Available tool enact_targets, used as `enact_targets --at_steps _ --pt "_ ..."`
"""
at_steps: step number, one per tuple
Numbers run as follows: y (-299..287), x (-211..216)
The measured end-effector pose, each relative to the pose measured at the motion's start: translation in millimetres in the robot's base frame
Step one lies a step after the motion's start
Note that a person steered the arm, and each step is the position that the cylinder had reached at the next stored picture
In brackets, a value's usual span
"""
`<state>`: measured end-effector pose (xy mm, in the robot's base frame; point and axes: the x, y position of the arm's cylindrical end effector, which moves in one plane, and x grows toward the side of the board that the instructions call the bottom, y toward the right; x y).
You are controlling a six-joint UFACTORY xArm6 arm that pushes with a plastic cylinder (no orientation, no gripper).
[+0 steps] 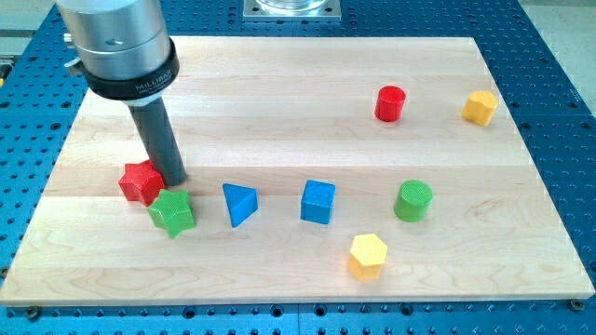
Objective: Push the red star diagonally to the top left side of the green star
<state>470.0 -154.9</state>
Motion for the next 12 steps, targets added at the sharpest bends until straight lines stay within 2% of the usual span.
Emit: enact_targets --at_steps 1,3,4,5,6,7,8,9,10,11,12 --pt "-42 22" --pt "-45 20" --pt "-42 -12" --pt "-100 -8" --pt "-147 56" --pt "-106 125" --pt "-69 118" --pt "-56 75" --pt "-90 62" --pt "-72 98" --pt "-10 101"
